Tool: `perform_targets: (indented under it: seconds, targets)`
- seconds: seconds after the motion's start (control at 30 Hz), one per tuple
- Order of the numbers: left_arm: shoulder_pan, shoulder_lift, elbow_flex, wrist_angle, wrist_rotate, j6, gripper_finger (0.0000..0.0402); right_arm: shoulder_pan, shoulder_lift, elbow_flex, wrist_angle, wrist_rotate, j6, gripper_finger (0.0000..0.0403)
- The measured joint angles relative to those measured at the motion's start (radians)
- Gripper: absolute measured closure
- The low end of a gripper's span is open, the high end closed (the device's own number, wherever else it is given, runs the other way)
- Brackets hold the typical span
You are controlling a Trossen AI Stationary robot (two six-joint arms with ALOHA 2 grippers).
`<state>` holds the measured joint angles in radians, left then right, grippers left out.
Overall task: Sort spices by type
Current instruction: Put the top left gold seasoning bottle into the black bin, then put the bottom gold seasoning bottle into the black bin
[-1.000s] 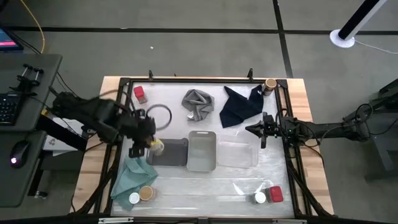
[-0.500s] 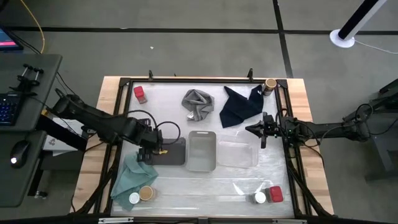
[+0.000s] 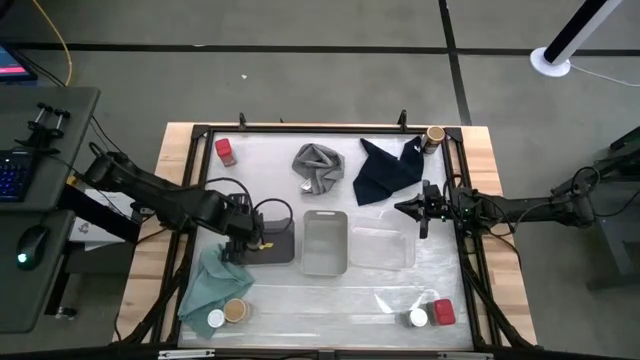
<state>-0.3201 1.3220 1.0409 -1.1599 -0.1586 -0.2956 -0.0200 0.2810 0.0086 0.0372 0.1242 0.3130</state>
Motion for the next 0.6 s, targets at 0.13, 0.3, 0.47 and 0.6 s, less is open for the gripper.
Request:
perform_targets:
  seconds: [0.13, 0.3, 0.47, 0.6]
  targets:
    - [0.019, 0.000, 0.034, -0.006, 0.002, 0.032, 0.0084, 0.000, 0.000, 0.000, 0.000, 0.000, 0.000, 0.0402]
    - [0.037, 0.000, 0.127, -0.080, 0.002, 0.022, 0.0081, 0.000, 0.000, 0.000, 0.000, 0.000, 0.000, 0.0402]
    - [-0.034, -0.031, 0.218, -0.100, 0.097, -0.170, 0.0080, 0.000, 0.000, 0.000, 0.000, 0.000, 0.000, 0.0402]
    - [-0.228, -0.051, 0.218, -0.060, 0.110, -0.374, 0.0080, 0.000, 0.000, 0.000, 0.000, 0.000, 0.000, 0.0402]
